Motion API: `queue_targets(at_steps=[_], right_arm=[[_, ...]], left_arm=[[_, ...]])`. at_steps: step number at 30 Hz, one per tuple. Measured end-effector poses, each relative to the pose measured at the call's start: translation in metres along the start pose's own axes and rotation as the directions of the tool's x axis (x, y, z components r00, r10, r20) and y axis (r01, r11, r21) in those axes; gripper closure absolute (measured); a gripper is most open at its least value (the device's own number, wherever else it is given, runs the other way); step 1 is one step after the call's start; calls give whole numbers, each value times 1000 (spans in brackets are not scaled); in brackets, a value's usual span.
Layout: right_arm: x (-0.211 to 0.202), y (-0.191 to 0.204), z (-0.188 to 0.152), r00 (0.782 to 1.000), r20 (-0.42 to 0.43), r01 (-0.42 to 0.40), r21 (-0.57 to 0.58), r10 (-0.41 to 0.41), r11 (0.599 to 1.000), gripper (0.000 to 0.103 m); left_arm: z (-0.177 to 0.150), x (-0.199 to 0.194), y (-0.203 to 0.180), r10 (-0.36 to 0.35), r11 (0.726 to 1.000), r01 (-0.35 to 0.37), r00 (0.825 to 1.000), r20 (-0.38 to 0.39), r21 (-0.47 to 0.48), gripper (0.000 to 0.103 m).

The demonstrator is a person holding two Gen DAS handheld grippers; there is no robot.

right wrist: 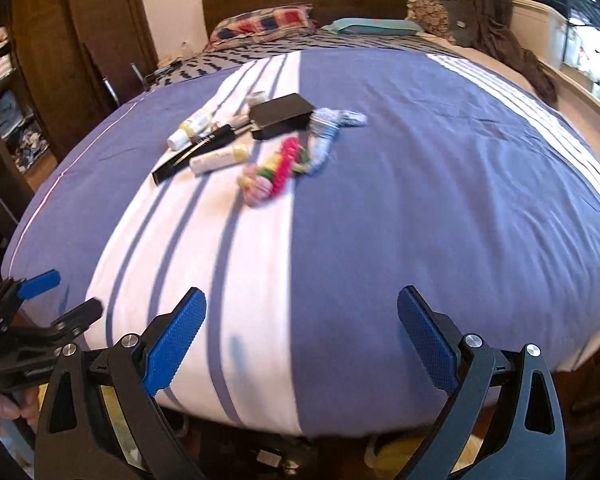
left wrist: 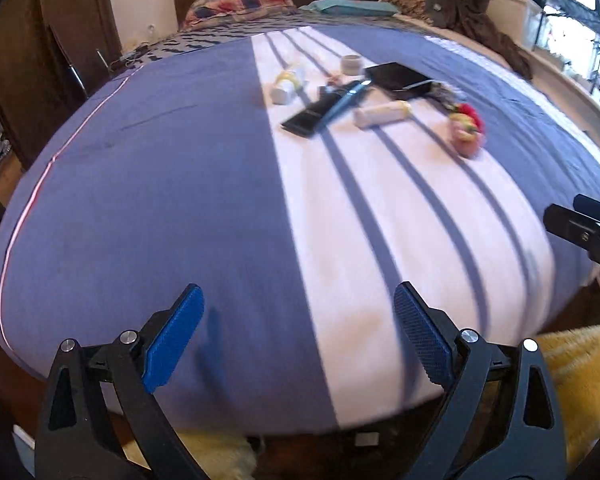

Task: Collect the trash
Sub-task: 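Grasp the black tube with the left tool while the right tool grasps the pipe-cleaner toy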

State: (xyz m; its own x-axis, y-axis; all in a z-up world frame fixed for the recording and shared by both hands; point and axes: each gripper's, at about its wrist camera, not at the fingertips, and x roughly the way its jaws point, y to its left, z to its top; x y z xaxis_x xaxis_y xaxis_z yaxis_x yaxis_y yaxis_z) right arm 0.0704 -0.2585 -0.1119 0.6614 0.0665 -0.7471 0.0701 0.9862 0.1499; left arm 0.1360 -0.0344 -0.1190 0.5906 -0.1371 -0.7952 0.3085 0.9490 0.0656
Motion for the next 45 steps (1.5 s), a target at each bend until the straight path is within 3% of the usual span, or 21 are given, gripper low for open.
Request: queue_targets(at_steps=[3, 5, 13, 21, 30, 37, 45], right_arm=[[18, 8, 13, 999, -15, -39, -7, 38, 999, 9], [30, 10, 20, 998, -33, -58, 2, 58, 998, 25], [62, 11, 50, 998, -24, -56, 38, 57, 998, 51], [88, 21, 71, 998, -31, -46, 20, 46, 999, 54], [101, 23, 84, 999, -32, -19, 5, 19, 1000, 63], [98, 22, 79, 1000, -22, 18, -12, -19, 1000, 82], [70, 22, 54, 1000, -15, 14, -32, -15, 999, 83]], left_arm=[[14, 14, 4, 10, 1000, -10, 1000, -4, 17, 12], [23, 22, 8, 3, 1000, -3, 1000, -7, 16, 12], [67, 60, 11, -55, 998, 56, 998, -9, 18, 22], [111, 96, 7, -80, 996, 80, 997, 3, 33, 30], [146, 121, -5, -141, 987, 141, 990, -5, 76, 52], [141, 117, -9, -165, 981, 166, 986, -18, 101, 69], [101, 84, -14, -145, 982, 147, 989, -28, 120, 75]])
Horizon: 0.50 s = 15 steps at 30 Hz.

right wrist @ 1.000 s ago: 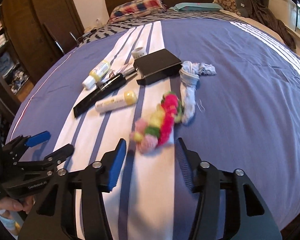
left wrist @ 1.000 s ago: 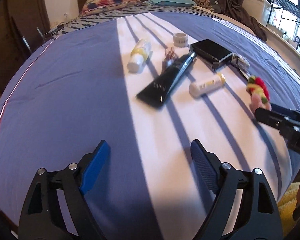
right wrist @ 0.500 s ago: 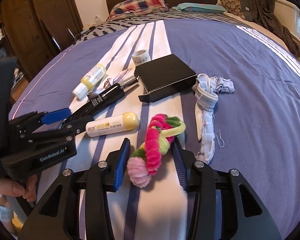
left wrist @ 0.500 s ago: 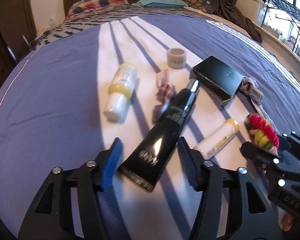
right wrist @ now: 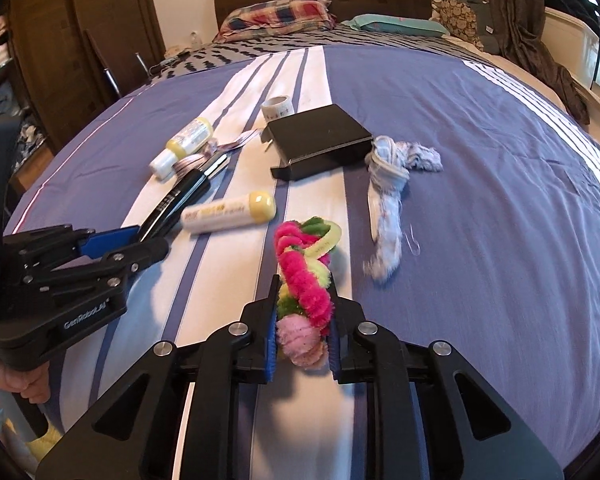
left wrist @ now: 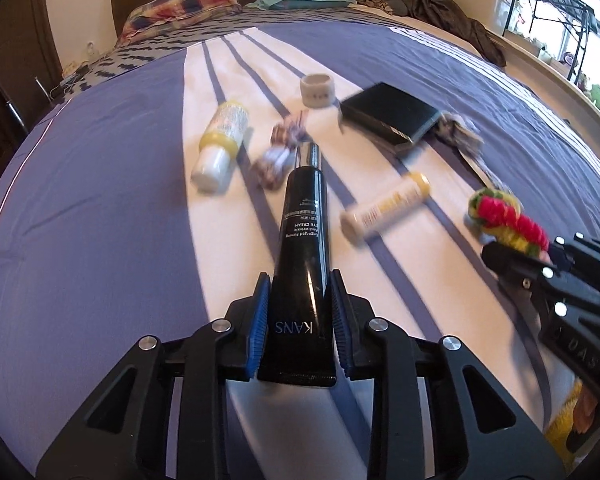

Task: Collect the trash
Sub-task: 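Grasp the black tube with the left tool while the right tool grasps the pipe-cleaner toy, then lower the black tube and pipe-cleaner toy into the bin, opening both tools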

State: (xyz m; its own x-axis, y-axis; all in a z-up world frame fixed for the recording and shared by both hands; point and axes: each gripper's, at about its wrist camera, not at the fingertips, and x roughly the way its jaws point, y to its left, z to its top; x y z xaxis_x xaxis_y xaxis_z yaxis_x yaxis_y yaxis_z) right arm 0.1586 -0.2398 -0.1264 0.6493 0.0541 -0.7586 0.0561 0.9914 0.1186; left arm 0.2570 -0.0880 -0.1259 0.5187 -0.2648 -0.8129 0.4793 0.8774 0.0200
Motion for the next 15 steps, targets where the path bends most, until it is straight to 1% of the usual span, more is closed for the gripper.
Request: queue_targets(at_steps=[8, 15], right_arm=[[-35, 4, -35, 1000, 6, -15, -21, 16, 1000, 83], [-69, 5, -74, 999, 14, -44, -25, 44, 999, 83]], left_arm=[[-49, -40, -13, 19, 999, -19, 1000, 11, -27, 76], [-93, -77, -23, -28, 997, 31, 999, 44, -73, 76]])
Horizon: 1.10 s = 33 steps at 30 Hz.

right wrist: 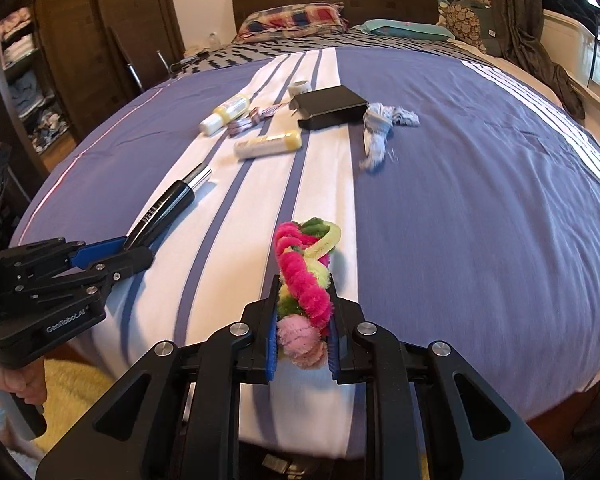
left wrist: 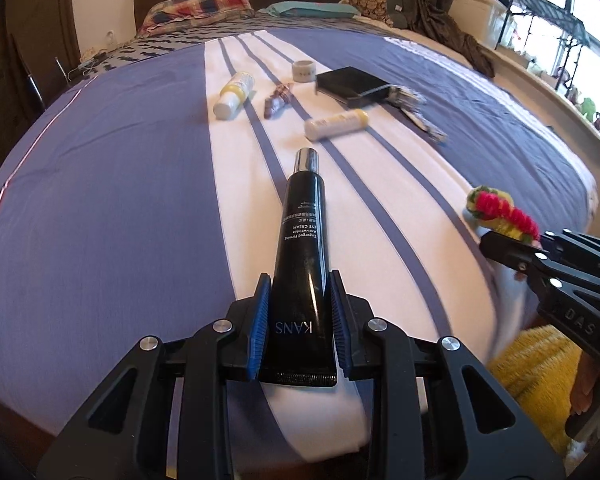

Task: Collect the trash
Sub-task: 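Lower the black tube and pipe-cleaner toy into the bin, opening both tools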

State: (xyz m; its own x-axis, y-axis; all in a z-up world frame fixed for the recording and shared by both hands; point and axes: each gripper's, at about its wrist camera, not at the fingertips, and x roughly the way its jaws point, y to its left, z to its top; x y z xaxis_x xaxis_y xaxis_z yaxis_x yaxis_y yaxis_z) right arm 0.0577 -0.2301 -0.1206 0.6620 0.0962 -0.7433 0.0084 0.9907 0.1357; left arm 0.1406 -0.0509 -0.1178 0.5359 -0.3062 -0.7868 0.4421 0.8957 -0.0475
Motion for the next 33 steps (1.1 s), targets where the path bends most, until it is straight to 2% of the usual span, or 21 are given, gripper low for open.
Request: queue_targets(at_steps=[11, 18, 26, 33], right_arm=[[-61, 2, -59, 998, 33, -46, 18, 46, 999, 83], [-77, 4, -97, 999, -10, -52, 4, 52, 999, 83], [-59, 7, -132, 990, -129, -61, 8, 62, 998, 83], [-23, 6, -155, 961, -264, -75, 47, 84, 996, 83]], left_arm=[[-73, -63, -32, -71, 997, 71, 997, 34, -3, 76], [-120, -87, -57, -105, 994, 105, 994, 5, 31, 76], [-163, -67, -62, -137, 990, 139, 982, -130, 3, 76], [-182, -29, -63, -153, 988, 153, 959, -239, -18, 76]])
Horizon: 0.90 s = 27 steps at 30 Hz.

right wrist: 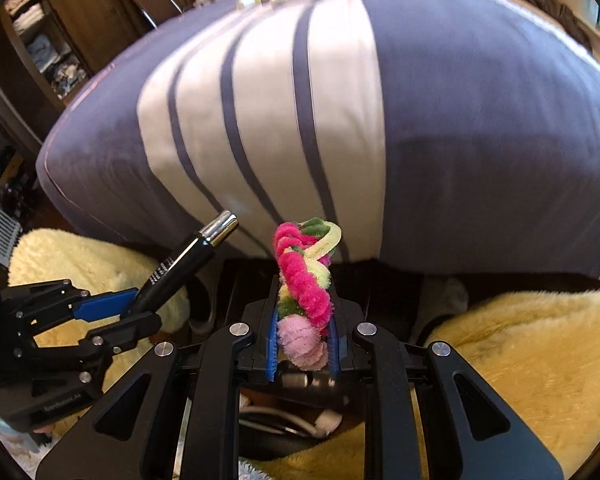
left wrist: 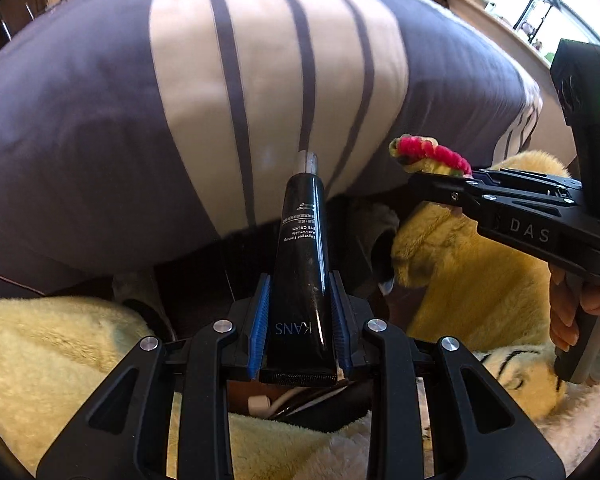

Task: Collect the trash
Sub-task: 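Lower the black tube and pipe-cleaner toy into the bin, opening both tools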

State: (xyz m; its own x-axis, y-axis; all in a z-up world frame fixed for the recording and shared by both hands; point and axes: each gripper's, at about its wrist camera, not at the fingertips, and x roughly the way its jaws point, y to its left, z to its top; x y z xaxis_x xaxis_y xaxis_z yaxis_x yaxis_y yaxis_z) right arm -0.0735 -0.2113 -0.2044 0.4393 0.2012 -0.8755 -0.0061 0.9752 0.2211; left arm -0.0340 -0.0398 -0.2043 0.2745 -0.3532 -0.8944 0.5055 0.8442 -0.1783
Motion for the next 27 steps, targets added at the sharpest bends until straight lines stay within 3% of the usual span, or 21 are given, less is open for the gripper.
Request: queue_targets(at_steps=[11, 22, 24, 26, 27], right_arm=[[50, -9, -12, 987, -163, -5, 43, 12, 999, 83], [64, -6, -4, 978, -208, 7, 53, 4, 999, 79], [63, -7, -4, 979, -205, 8, 59, 5, 998, 71], [63, -10, -5, 981, -195, 8, 65, 5, 998, 56], [60, -10, -4, 982, -187, 10, 69, 3, 998, 56]], left_arm=[[-3, 60, 13, -16, 998, 5, 987, -162, -70, 76], [-5, 75, 15, -26, 998, 13, 980, -197, -68, 75], [-5, 73, 16, -27, 997, 13, 981, -194, -72, 66], [-4, 71, 16, -18, 997, 5, 982, -188, -73, 63], [-4, 70, 16, -14, 997, 1, 983, -185, -72, 62]])
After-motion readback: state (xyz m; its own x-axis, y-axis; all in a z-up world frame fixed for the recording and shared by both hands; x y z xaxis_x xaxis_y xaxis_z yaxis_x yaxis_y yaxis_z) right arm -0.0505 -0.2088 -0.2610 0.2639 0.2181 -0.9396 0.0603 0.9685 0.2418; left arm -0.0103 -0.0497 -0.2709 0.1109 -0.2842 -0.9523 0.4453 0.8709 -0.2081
